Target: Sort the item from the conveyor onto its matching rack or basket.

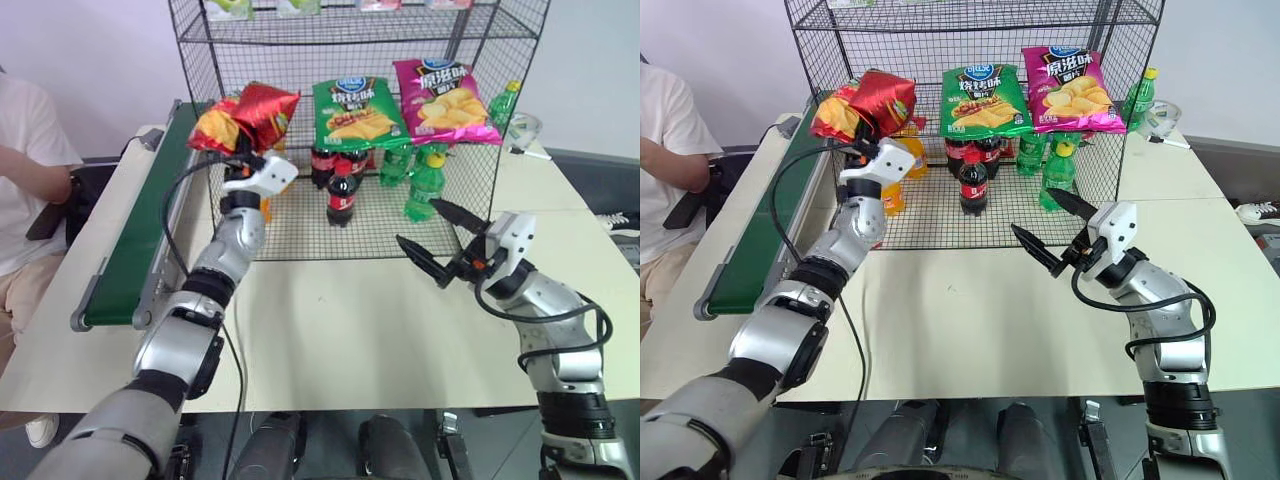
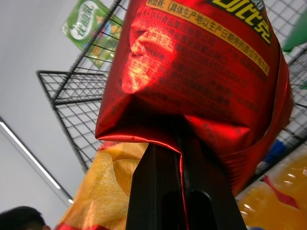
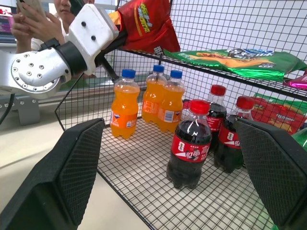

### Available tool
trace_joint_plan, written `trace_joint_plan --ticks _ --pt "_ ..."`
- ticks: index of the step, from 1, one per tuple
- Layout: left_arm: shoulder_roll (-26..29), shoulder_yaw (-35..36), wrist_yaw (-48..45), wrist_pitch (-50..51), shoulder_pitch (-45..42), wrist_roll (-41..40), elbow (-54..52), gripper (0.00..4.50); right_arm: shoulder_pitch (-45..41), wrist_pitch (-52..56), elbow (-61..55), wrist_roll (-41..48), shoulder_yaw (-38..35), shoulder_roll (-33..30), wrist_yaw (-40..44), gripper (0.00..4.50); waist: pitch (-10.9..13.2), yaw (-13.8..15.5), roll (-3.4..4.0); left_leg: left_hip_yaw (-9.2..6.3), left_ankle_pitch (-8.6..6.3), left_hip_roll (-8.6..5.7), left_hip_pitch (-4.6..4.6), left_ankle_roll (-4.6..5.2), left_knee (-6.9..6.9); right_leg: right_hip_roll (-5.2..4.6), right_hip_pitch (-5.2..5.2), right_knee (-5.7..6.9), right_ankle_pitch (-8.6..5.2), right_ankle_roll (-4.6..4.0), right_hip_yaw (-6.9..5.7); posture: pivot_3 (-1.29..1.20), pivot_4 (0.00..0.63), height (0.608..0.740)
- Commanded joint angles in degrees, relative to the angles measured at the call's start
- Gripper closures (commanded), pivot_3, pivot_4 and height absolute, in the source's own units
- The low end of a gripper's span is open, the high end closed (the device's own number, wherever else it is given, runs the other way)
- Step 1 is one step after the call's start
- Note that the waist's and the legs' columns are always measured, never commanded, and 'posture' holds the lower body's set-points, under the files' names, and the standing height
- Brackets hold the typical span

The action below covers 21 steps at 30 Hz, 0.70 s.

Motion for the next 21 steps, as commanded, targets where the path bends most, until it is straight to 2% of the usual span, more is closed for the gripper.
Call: trace_joint_plan --ticks 1,8,10,13,17,19,21 --pt "0.1 -0.3 -2.9 -3.0 -0.7 -2.2 -2.2 4.45 -0.7 0.2 -3.2 1.0 -0.9 -0.7 -0.2 0.0 0.0 0.0 0.0 0.0 0.0 0.0 0.0 0.0 0.04 0.0 0.02 0.0 0.0 0.0 0.0 0.0 0.15 0.74" --pt "-0.6 0.7 -15.6 -10.0 4.3 -10.4 -8.9 4.45 -0.3 0.2 -3.3 0.6 -0.5 -0.4 -0.4 0.0 0.0 0.0 0.0 0.0 0.0 -0.01 -0.04 -0.01 0.17 -0.01 0.04 0.0 0.01 0.01 -0.01 0.0 0.15 0.74" --pt "-0.3 0.7 -16.8 -9.8 5.0 -10.4 -10.3 4.45 -0.3 0.2 -3.2 0.5 -0.3 -0.3 -0.4 0.0 0.0 0.0 0.0 -0.01 0.01 0.0 -0.04 -0.01 0.18 -0.01 0.04 0.0 0.01 0.01 -0.01 0.0 0.15 0.74" --pt "-0.4 1.5 -18.3 -9.2 5.5 -11.7 -10.7 3.59 -0.3 0.2 -3.2 0.3 -0.1 -0.3 -0.4 0.0 0.0 0.0 0.0 0.0 -0.04 0.0 -0.04 0.06 0.21 -0.01 0.05 0.0 0.01 0.01 -0.01 0.0 0.15 0.74" --pt "0.0 1.9 -16.8 -7.9 5.1 -10.7 -11.0 1.76 -0.3 0.4 -3.2 0.3 0.0 -0.4 -0.3 0.0 0.0 -0.1 0.0 -0.01 -0.05 0.0 -0.05 0.08 0.22 0.0 0.05 0.01 0.01 0.01 -0.01 0.0 0.15 0.74" --pt "-0.2 2.4 -16.7 -7.7 5.0 -11.2 -11.0 0.69 -0.2 0.5 -3.4 0.3 0.0 -0.4 -0.2 0.0 0.0 0.0 0.0 0.0 -0.05 0.0 -0.05 0.08 0.22 0.0 0.05 0.02 0.01 0.01 -0.01 0.0 0.15 0.74" --pt "-0.4 3.0 -18.8 -8.9 5.7 -13.3 -12.1 0.69 -0.1 0.4 -3.4 0.2 0.0 -0.6 -0.1 0.0 0.0 0.0 0.0 0.0 -0.05 0.0 -0.05 0.08 0.22 0.0 0.05 0.02 0.01 0.01 -0.01 0.0 0.15 0.74"
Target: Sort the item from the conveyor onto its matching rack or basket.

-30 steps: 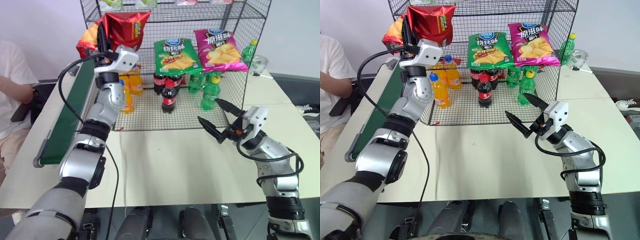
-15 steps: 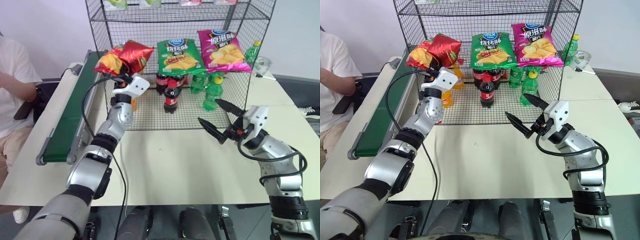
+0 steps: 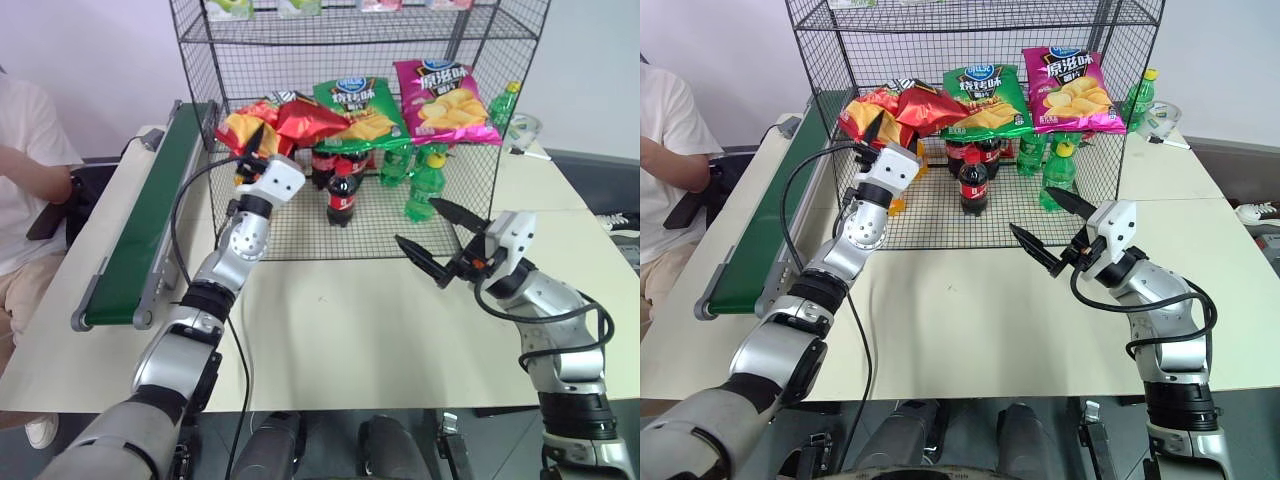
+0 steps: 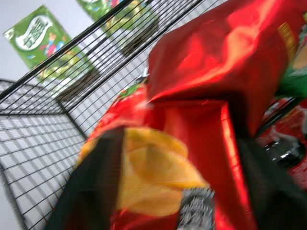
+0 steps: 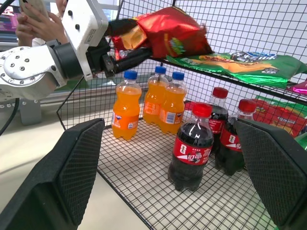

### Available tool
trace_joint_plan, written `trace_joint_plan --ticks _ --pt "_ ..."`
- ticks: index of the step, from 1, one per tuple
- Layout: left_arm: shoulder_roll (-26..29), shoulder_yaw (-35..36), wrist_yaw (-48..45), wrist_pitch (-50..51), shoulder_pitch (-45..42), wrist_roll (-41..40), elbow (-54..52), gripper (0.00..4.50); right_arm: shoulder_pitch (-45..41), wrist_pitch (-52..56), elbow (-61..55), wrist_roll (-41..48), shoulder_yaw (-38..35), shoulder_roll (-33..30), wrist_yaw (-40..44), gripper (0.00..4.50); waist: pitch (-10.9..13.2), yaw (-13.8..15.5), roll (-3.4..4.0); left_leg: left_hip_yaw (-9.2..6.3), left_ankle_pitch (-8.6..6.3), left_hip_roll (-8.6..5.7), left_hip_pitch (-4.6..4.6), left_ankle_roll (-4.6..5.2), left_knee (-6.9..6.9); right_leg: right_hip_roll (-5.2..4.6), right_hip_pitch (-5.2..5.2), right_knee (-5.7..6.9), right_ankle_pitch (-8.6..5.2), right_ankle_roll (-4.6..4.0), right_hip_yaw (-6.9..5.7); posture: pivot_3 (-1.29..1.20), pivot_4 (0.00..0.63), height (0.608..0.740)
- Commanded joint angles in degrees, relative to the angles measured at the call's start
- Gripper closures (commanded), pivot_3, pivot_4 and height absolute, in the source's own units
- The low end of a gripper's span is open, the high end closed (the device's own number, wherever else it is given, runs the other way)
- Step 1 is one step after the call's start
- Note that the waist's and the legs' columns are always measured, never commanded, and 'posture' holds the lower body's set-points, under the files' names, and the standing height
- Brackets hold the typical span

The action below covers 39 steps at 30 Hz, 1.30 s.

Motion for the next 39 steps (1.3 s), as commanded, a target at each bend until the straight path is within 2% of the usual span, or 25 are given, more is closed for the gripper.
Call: trace_joint_plan --ticks 1,3,6,11,16,19,23,26,29,39 --pt "-0.3 2.0 -4.4 -2.0 1.3 -4.9 -4.9 0.69 -0.1 -0.5 -2.3 0.2 -0.2 -0.5 0.1 0.0 0.0 -0.1 0.0 0.0 0.0 0.0 0.0 -0.01 0.0 0.0 0.0 0.0 0.0 0.0 0.0 0.0 0.15 0.74" --pt "-0.4 2.5 -8.3 -3.2 4.6 -8.3 -10.7 0.69 0.1 -0.4 -2.4 0.3 -0.3 -0.5 0.0 0.0 0.0 -0.2 0.01 0.0 0.03 0.0 -0.01 -0.06 0.01 -0.01 -0.01 0.0 0.0 0.0 0.0 0.0 0.15 0.74" --pt "0.5 2.5 -11.2 -1.6 8.6 -8.5 -17.4 0.69 0.4 -0.4 -2.6 0.3 -0.2 -0.4 -0.1 0.0 0.0 -0.3 0.01 0.0 0.07 0.01 -0.01 -0.12 0.0 -0.01 -0.03 -0.01 0.0 -0.01 0.02 0.0 0.15 0.74" --pt "2.0 4.8 -12.2 1.3 10.2 -8.8 -18.1 0.69 0.7 -0.4 -2.7 0.5 -0.2 -0.5 -0.2 0.0 0.0 -0.2 0.02 0.0 -0.07 0.02 -0.01 0.12 0.04 0.01 -0.02 0.03 0.0 -0.01 0.02 0.0 0.15 0.74" --pt "-0.1 7.7 -25.7 1.9 10.9 -23.2 -18.9 0.69 0.1 -0.4 -2.2 0.4 0.0 -0.4 0.0 0.0 0.0 0.0 0.02 -0.01 -0.08 0.02 -0.02 0.13 0.13 0.0 0.03 0.02 0.0 -0.01 0.0 0.0 0.15 0.74" --pt "2.2 6.9 -27.6 0.1 11.2 -20.2 -18.7 0.69 0.0 -0.2 -2.2 0.7 0.1 -0.4 0.0 0.0 0.0 -0.1 0.02 -0.01 -0.12 0.01 -0.02 0.2 0.24 0.0 0.08 0.02 0.01 -0.01 0.0 0.0 0.15 0.74" --pt "7.6 4.6 -25.6 -4.4 10.7 -11.0 -17.7 0.69 0.2 -0.2 -2.3 0.7 0.1 -0.3 0.0 0.0 0.0 -0.4 0.04 -0.01 -0.13 0.03 -0.02 0.21 0.18 0.03 0.03 0.03 0.01 -0.01 0.01 0.0 0.15 0.74" --pt "8.6 4.3 -25.3 -6.6 10.5 -10.1 -16.5 0.69 0.3 -0.4 -2.3 0.5 0.3 -0.2 0.0 0.0 0.0 -0.1 0.04 -0.01 -0.13 0.03 -0.01 0.21 0.18 0.02 0.04 0.03 0.01 -0.01 0.01 0.0 0.15 0.74" --pt "7.3 5.6 -27.2 -7.2 11.3 -14.0 -17.4 0.69 0.2 -0.5 -2.2 0.5 0.3 -0.1 -0.1 0.0 0.0 0.1 0.04 -0.03 -0.15 0.01 -0.02 0.24 0.24 0.01 0.08 0.02 0.01 -0.01 0.01 0.0 0.15 0.74" --pt "17.2 -1.1 -11.6 -11.2 9.0 12.8 -16.3 0.69 -0.1 -0.3 -2.0 0.8 0.4 0.0 0.0 0.0 0.0 -0.1 0.05 -0.01 -0.17 0.02 -0.02 0.28 0.2 0.03 0.03 0.03 0.01 0.0 0.02 0.0 0.15 0.74"
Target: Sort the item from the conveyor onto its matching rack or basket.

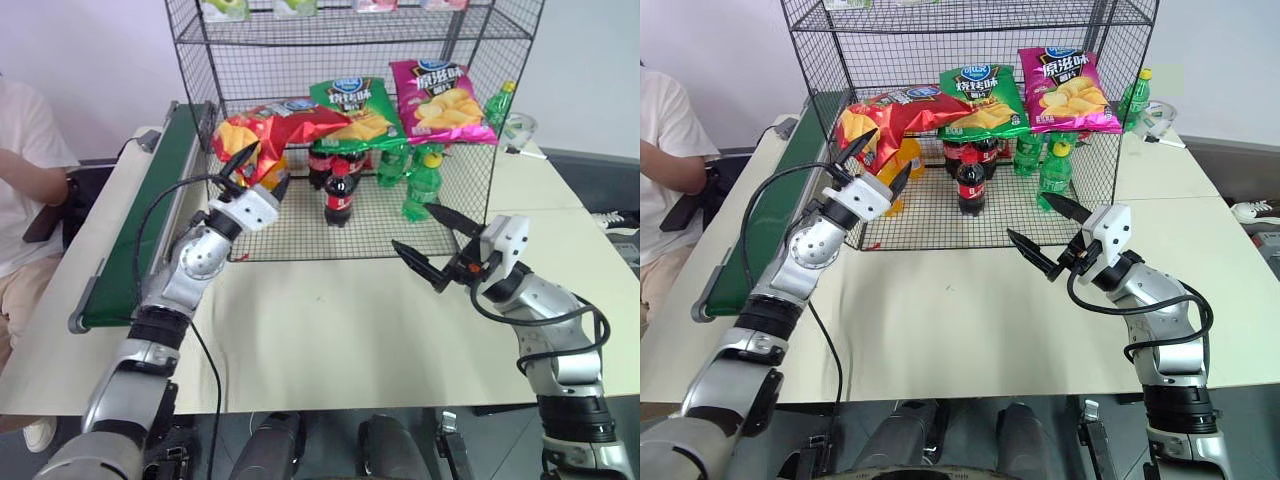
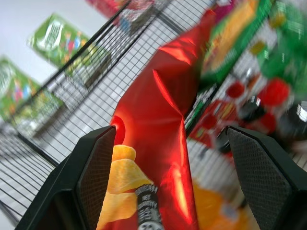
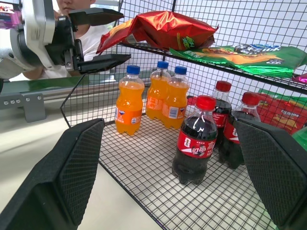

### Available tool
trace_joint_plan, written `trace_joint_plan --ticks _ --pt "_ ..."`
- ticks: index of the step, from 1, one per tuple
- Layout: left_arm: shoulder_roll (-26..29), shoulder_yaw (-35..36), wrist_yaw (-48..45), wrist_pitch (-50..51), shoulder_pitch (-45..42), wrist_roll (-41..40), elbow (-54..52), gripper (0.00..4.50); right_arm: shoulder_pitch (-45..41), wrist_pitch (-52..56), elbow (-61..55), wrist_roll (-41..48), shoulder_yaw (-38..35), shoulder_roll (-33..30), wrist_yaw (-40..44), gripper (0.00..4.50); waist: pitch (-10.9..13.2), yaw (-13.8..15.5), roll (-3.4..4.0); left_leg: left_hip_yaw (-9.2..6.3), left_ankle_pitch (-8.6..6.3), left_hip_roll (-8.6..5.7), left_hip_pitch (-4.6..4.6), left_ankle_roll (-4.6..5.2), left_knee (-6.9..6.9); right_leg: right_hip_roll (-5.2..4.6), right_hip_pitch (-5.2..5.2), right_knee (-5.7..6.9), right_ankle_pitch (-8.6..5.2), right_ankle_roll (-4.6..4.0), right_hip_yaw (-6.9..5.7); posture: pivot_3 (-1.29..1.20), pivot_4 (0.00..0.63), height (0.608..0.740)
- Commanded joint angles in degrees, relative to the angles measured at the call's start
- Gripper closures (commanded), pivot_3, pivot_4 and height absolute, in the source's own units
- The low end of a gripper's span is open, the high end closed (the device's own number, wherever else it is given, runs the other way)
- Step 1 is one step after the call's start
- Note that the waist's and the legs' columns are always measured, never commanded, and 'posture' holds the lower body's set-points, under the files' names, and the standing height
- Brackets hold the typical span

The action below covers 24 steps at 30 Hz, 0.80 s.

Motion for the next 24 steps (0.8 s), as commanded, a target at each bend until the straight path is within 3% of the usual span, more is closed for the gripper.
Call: trace_joint_plan --ticks 1,11,24 --pt "2.6 -2.3 4.9 -2.8 -2.4 6.6 0.8 0.69 -0.9 -0.4 -1.9 0.9 -0.5 -0.1 0.2 0.0 0.0 0.1 0.01 0.0 0.0 0.0 0.0 0.0 0.0 0.0 0.0 0.0 0.0 0.0 0.0 0.0 0.15 0.74" --pt "7.0 -2.6 16.3 2.6 -3.1 14.9 2.1 0.69 0.1 0.3 -2.7 1.5 -0.9 -0.6 0.5 0.0 0.0 0.0 0.01 0.01 -0.01 -0.01 0.0 0.01 -0.03 0.0 -0.04 0.01 0.01 0.02 0.01 0.0 0.15 0.74" --pt "7.7 -3.5 19.6 0.8 -7.8 13.7 10.6 0.69 -0.4 0.6 -2.5 1.0 -0.6 -0.4 0.9 0.0 0.0 0.2 0.01 0.01 -0.01 -0.02 0.0 0.01 0.0 0.0 -0.02 0.01 0.01 0.02 0.0 0.0 0.15 0.74"
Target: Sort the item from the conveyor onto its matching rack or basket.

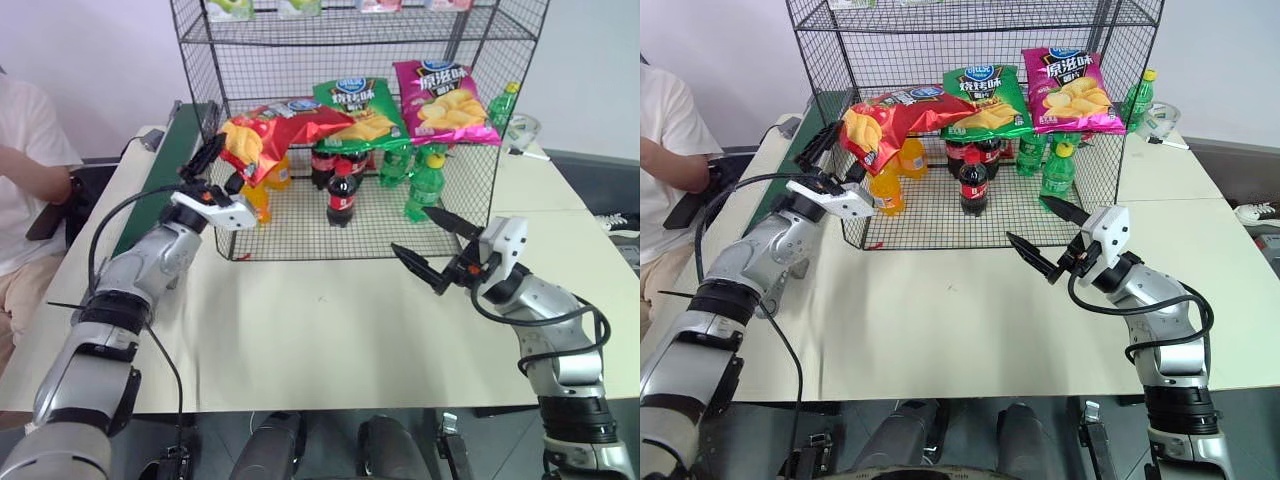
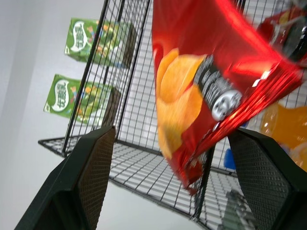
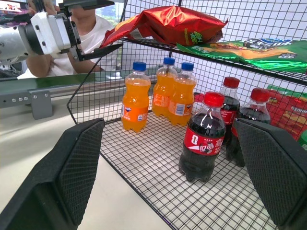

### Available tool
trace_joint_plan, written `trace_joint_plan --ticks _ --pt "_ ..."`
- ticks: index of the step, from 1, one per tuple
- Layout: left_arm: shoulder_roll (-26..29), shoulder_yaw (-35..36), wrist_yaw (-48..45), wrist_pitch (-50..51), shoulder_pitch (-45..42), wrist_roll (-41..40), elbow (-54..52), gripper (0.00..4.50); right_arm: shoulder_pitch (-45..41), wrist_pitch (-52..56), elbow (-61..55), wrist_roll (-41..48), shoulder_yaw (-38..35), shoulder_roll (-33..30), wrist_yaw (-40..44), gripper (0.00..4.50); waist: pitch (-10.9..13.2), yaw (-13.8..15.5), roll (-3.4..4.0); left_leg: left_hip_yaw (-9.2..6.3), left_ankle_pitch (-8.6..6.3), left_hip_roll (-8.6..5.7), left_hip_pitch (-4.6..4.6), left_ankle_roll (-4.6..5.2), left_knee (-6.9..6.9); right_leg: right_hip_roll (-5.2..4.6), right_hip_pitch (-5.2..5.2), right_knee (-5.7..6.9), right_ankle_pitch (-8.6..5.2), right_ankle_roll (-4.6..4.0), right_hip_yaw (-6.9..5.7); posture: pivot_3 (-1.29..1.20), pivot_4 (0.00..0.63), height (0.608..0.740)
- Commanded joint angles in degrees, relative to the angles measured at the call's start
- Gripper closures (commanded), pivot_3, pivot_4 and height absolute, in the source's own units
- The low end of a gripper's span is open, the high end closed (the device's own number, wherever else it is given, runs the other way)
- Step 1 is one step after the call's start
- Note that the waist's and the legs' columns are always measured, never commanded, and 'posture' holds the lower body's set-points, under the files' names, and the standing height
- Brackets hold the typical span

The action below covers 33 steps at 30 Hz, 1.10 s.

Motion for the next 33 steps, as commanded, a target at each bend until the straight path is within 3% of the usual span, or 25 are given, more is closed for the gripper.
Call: trace_joint_plan --ticks 1,9,12,18,19,28,33 --pt "-0.6 -0.5 1.6 -0.9 -3.4 -1.0 1.0 0.69 -0.7 -0.5 -2.5 0.8 -0.5 -0.2 0.0 0.0 0.0 0.1 0.0 0.0 0.0 0.0 0.0 0.0 0.01 0.0 0.01 0.0 0.0 0.0 0.0 0.0 0.15 0.74" --pt "-2.4 -2.3 1.9 -2.9 -7.2 -1.8 6.5 0.69 -0.4 -0.7 -2.8 0.2 -0.2 0.0 -0.4 0.0 0.0 -0.2 0.0 0.01 0.0 -0.01 -0.01 0.0 0.01 0.0 -0.02 0.02 0.0 0.01 0.0 0.0 0.15 0.74" --pt "-3.2 -2.7 1.7 -3.7 -8.2 -2.0 8.2 1.47 -0.2 -0.7 -3.0 0.1 -0.3 0.0 -0.5 0.0 0.0 -0.1 0.0 0.01 0.0 0.0 -0.03 0.0 0.01 0.0 -0.04 0.03 0.0 0.01 0.0 0.0 0.15 0.74" --pt "-3.4 -2.8 1.7 -3.7 -8.3 -2.7 8.7 4.31 -0.2 -0.8 -3.0 0.1 -0.5 -0.1 -0.8 0.0 0.0 -0.1 0.0 0.01 0.0 0.0 -0.03 0.0 0.02 0.0 -0.04 0.03 0.0 0.01 0.0 0.0 0.15 0.74" --pt "-3.3 -2.7 1.9 -3.4 -8.3 -2.8 8.5 4.46 -0.2 -0.8 -3.0 0.1 -0.5 -0.1 -0.8 0.0 0.0 -0.1 -0.01 0.01 0.0 0.0 -0.03 0.0 0.02 0.0 -0.04 0.04 0.0 0.01 0.0 0.0 0.15 0.74" --pt "-0.9 -0.8 3.3 10.0 -4.1 0.2 -3.2 4.46 -1.0 -0.6 -2.5 0.4 -0.5 -0.4 -0.3 0.0 0.0 -0.2 0.0 0.01 0.0 0.0 -0.04 0.0 0.03 0.0 -0.05 0.06 0.0 0.01 0.01 0.0 0.15 0.74" --pt "-3.2 1.0 -0.4 19.2 -0.8 -0.9 -12.1 4.46 -1.6 -0.7 -1.9 0.4 -0.2 -0.4 0.1 0.0 0.0 -0.3 0.0 0.01 0.0 0.0 -0.04 0.0 0.02 0.02 -0.07 0.08 0.0 0.01 0.01 0.0 0.15 0.74"
